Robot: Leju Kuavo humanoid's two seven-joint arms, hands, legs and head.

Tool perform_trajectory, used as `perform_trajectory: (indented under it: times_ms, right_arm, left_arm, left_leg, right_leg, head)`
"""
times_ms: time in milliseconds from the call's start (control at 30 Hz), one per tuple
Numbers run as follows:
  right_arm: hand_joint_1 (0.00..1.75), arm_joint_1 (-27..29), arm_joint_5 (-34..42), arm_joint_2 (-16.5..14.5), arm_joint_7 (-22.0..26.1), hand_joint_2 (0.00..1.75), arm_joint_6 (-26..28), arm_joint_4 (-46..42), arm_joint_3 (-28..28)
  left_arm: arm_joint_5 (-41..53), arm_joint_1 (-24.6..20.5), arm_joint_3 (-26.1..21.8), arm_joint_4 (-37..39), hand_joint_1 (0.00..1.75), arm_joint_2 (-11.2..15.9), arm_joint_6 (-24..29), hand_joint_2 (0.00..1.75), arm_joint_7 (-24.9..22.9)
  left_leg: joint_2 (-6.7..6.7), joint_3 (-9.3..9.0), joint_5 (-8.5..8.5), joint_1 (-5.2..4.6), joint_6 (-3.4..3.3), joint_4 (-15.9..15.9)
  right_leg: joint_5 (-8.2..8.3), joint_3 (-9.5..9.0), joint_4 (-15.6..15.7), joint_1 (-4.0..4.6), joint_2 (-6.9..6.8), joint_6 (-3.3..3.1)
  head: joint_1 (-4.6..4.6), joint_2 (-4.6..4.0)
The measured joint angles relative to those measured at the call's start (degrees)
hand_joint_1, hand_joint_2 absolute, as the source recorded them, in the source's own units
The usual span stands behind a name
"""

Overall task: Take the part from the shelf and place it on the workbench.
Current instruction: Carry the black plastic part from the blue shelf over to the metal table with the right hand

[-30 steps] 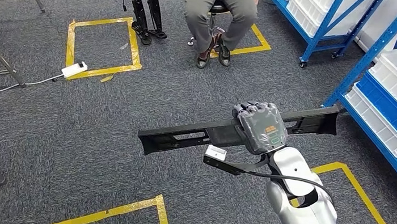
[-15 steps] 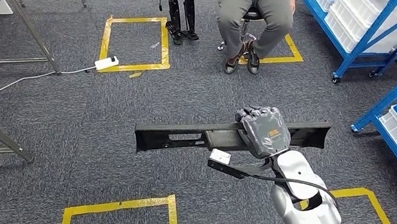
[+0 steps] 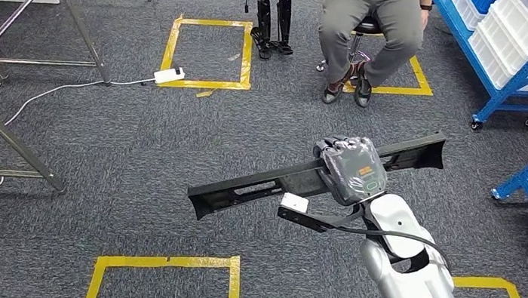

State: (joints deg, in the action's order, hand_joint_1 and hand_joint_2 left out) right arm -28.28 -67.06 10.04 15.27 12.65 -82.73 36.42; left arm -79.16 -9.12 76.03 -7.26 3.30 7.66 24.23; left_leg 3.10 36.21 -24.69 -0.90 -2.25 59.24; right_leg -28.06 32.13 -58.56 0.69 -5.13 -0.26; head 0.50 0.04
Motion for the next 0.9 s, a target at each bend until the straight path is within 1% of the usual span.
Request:
perform_trajectory:
  times_ms: [33,67,100,133,167,200,233,267,300,333,367,400,433,467,500,533,567,600,633,667,700,733,767,800,833,867,900]
  right_arm:
    - [1.52,0.1,0.0,0.0,-0.1,1.75,0.0,-0.1,0.0]
    - [1.52,0.1,0.0,0.1,-0.1,1.75,0.0,-0.3,-0.1]
    - [1.52,0.1,0.0,0.2,-0.2,1.75,0.0,-0.5,-0.2]
    - [1.52,0.1,0.0,0.5,-0.3,1.75,0.0,-0.7,-0.3]
    - [1.52,0.3,0.0,0.8,-0.3,1.75,0.0,-0.8,-0.4]
    - [1.52,0.6,0.0,1.1,-0.4,1.75,0.0,-0.8,-0.5]
    - [1.52,1.0,-0.1,1.4,-0.4,1.75,0.0,-0.8,-0.5]
    - [1.52,1.5,-0.1,1.6,-0.5,1.75,0.0,-0.8,-0.5]
    - [1.52,1.8,-0.2,1.7,-0.6,1.75,-0.1,-0.8,-0.5]
    - [1.52,2.0,-0.3,1.8,-0.6,1.75,-0.1,-0.9,-0.5]
    - [1.52,2.1,-0.4,1.9,-0.7,1.75,-0.2,-1.0,-0.5]
    - [1.52,2.1,-0.4,2.0,-0.8,1.75,-0.2,-1.1,-0.5]
    - [1.52,2.1,-0.5,2.0,-0.9,1.75,-0.2,-1.2,-0.5]
    - [1.52,2.2,-0.5,2.1,-0.9,1.75,-0.2,-1.3,-0.5]
    - [1.52,2.4,-0.7,2.1,-1.0,1.75,-0.2,-1.4,-0.5]
    - [1.52,2.5,-0.8,2.1,-1.0,1.75,-0.2,-1.5,-0.5]
    - [1.52,2.6,-0.9,2.1,-1.0,1.75,-0.2,-1.6,-0.5]
    - [1.52,2.6,-0.9,2.0,-1.1,1.75,-0.2,-1.8,-0.5]
    - [1.52,2.5,-1.0,2.0,-1.1,1.75,-0.2,-1.9,-0.6]
    - [1.52,2.6,-1.0,2.0,-1.1,1.75,-0.2,-2.0,-0.6]
    - [1.52,2.6,-1.0,2.0,-1.2,1.75,-0.2,-2.1,-0.7]
    - [1.52,2.7,-1.1,2.0,-1.2,1.75,-0.2,-2.1,-0.7]
    - [1.52,2.9,-1.1,2.0,-1.2,1.75,-0.2,-2.1,-0.7]
    - [1.52,3.0,-1.2,2.0,-1.2,1.75,-0.2,-2.1,-0.6]
    - [1.52,3.0,-1.2,2.0,-1.2,1.75,-0.2,-2.1,-0.6]
    - [1.52,3.0,-1.3,1.9,-1.2,1.75,-0.2,-2.1,-0.7]
    - [1.52,3.0,-1.3,1.9,-1.2,1.75,-0.2,-2.1,-0.7]
  left_arm:
    - [0.1,0.0,0.2,0.0,0.0,0.0,-0.1,1.75,0.0]
    - [0.2,0.0,0.3,0.0,0.0,0.0,-0.2,1.75,0.0]
    - [0.3,-0.1,0.5,0.0,0.0,0.0,-0.4,1.75,0.0]
    - [0.4,-0.2,0.6,0.0,0.0,0.0,-0.5,1.75,-0.1]
    - [0.4,-0.3,0.7,0.0,0.0,0.0,-0.6,1.75,-0.2]
    - [0.4,-0.4,0.7,0.0,0.0,0.0,-0.7,1.75,-0.3]
    - [0.4,-0.4,0.8,0.0,0.0,0.0,-0.7,1.75,-0.3]
    - [0.4,-0.4,0.8,0.0,0.0,-0.1,-0.8,1.75,-0.4]
    - [0.4,-0.2,0.9,0.0,0.0,-0.1,-0.8,1.75,-0.4]
    - [0.4,-0.1,0.9,0.0,0.0,-0.1,-0.8,1.75,-0.5]
    - [0.3,0.0,0.9,0.0,0.0,-0.1,-0.9,1.75,-0.5]
    - [0.3,0.0,0.9,0.0,0.0,0.0,-0.9,1.75,-0.5]
    - [0.2,0.0,1.0,0.0,0.0,0.0,-0.9,1.75,-0.5]
    - [0.1,0.0,1.0,0.0,0.0,0.0,-0.9,1.75,-0.5]
    - [0.1,0.0,1.0,0.0,0.0,0.0,-0.9,1.75,-0.5]
    - [0.0,0.2,1.0,0.0,0.0,0.0,-0.9,1.75,-0.5]
    - [0.0,0.3,1.0,0.0,0.0,0.0,-0.9,1.75,-0.5]
    - [0.0,0.4,1.0,0.0,0.0,0.0,-1.0,1.75,-0.5]
    - [0.0,0.4,1.0,0.0,0.0,0.0,-1.0,1.75,-0.5]
    - [0.0,0.3,1.0,0.0,0.0,0.0,-1.0,1.75,-0.5]
    - [0.0,0.3,1.0,0.0,0.0,0.0,-1.1,1.75,-0.5]
    - [0.0,0.2,1.1,0.0,0.0,0.0,-1.1,1.75,-0.5]
    - [0.0,0.2,1.2,0.0,0.0,0.0,-1.1,1.75,-0.5]
    - [0.0,0.2,1.3,0.0,0.0,0.0,-1.1,1.75,-0.5]
    - [0.0,0.2,1.4,0.0,0.0,0.0,-1.1,1.75,-0.5]
    - [0.0,0.2,1.4,0.0,0.0,0.0,-1.1,1.75,-0.5]
    - [-0.1,0.2,1.5,0.0,0.0,0.0,-1.1,1.75,-0.6]
  left_leg:
    - [-0.57,-0.19,0.25,0.09,-0.24,-0.5]
    - [-1.06,-0.48,0.56,0.26,-0.43,-1.1]
    - [-1.54,-0.8,0.91,0.51,-0.68,-1.7]
    - [-2.04,-1.1,1.22,0.8,-0.87,-2.2]
    - [-2.62,-1.16,1.34,0.89,-0.96,-2.3]
    - [-3.29,-1.12,1.41,0.97,-1.06,-2.3]
    - [-3.98,-1.08,1.43,1.02,-1.06,-2.3]
    - [-4.7,-1.05,1.45,1.08,-0.99,-2.3]
    - [-5.4,-1.04,1.48,1.16,-0.87,-2.2]
    - [-6.07,-1.05,1.49,1.28,-0.65,-2.2]
    - [-6.74,-1.01,1.49,1.38,-0.33,-2.1]
    - [-7.37,-0.83,1.44,1.39,0.1,-1.8]
    - [-7.9,-0.57,1.44,1.41,0.54,-1.6]
    - [-8.39,-0.28,1.52,1.44,0.99,-1.5]
    - [-8.87,-0.02,1.65,1.53,1.41,-1.5]
    - [-9.24,0.17,1.81,1.75,1.75,-1.6]
    - [-8.77,0.41,1.66,1.89,2.04,-1.4]
    - [-7.68,0.87,1.04,1.95,2.25,-0.5]
    - [-6.24,1.78,-0.19,1.97,2.41,1.5]
    - [-4.66,3.27,-1.99,1.97,2.5,4.8]
    - [-3.82,5.11,-3.89,1.99,2.56,8.7]
    - [-3.47,6.98,-5.48,2.04,2.57,12.7]
    - [-3.35,8.31,-6.31,2.06,2.54,15.4]
    - [-3.29,8.49,-5.97,2.05,2.45,15.9]
    - [-3.11,7.36,-4.63,2.04,2.27,13.8]
    - [-2.61,5.23,-2.76,2.0,2.03,9.9]
    - [-1.51,2.87,-1.31,1.8,1.77,5.7]
  right_leg:
    - [-0.12,-0.02,0.1,0.0,-0.35,0.14]
    - [-0.41,0.07,-0.2,-0.05,0.06,0.3]
    - [-1.07,0.53,-1.3,-0.09,1.03,0.41]
    - [-2.18,1.57,-3.5,-0.24,2.35,0.48]
    - [-3.57,3.14,-6.9,-0.57,3.72,0.52]
    - [-4.95,5.02,-10.7,-0.86,4.45,0.62]
    - [-5.9,6.64,-13.9,-1.18,4.76,0.87]
    - [-6.05,7.47,-15.4,-1.5,4.86,1.34]
    - [-5.29,7.23,-14.6,-1.84,4.92,2.0]
    - [-3.78,5.92,-11.7,-2.23,5.1,2.77]
    - [-2.01,4.06,-7.6,-2.74,5.82,3.55]
    - [-0.65,2.3,-3.9,-3.08,6.72,3.98]
    - [0.24,1.11,-1.3,-3.31,7.4,4.08]
    - [0.57,0.59,0.0,-3.3,7.84,3.88]
    - [0.58,0.53,0.1,-3.05,7.64,3.47]
    - [0.71,0.58,0.1,-3.0,7.13,3.07]
    - [0.84,0.53,0.1,-2.97,6.66,2.67]
    - [0.95,0.46,0.2,-2.98,6.2,2.3]
    - [1.03,0.39,0.3,-2.95,5.7,1.83]
    - [1.03,0.36,0.4,-2.7,5.18,1.46]
    - [0.98,0.37,0.4,-2.4,4.63,1.18]
    - [0.93,0.37,0.4,-2.09,4.0,0.94]
    - [0.87,0.36,0.4,-1.85,3.37,0.85]
    - [0.81,0.35,0.3,-1.66,2.76,0.77]
    - [0.75,0.29,0.3,-1.52,2.15,0.7]
    - [0.68,0.21,0.3,-1.42,1.6,0.63]
    - [0.62,0.11,0.4,-1.32,1.08,0.58]
  head:
    - [0.02,0.0]
    - [-0.03,0.0]
    - [-0.03,0.0]
    - [-0.14,0.0]
    - [-0.21,0.0]
    - [-0.27,0.0]
    - [-0.34,0.0]
    - [-0.32,0.0]
    - [-0.33,0.0]
    - [-0.3,0.0]
    - [-0.32,0.0]
    - [-0.36,0.0]
    - [-0.35,0.0]
    - [-0.34,0.0]
    - [-0.32,0.0]
    - [-0.26,0.0]
    - [-0.26,0.0]
    - [-0.19,0.0]
    - [-0.06,0.0]
    - [0.02,0.0]
    - [0.11,0.0]
    - [0.13,0.0]
    - [0.12,0.0]
    - [0.13,0.0]
    - [0.13,0.0]
    - [0.13,0.0]
    - [0.12,0.0]
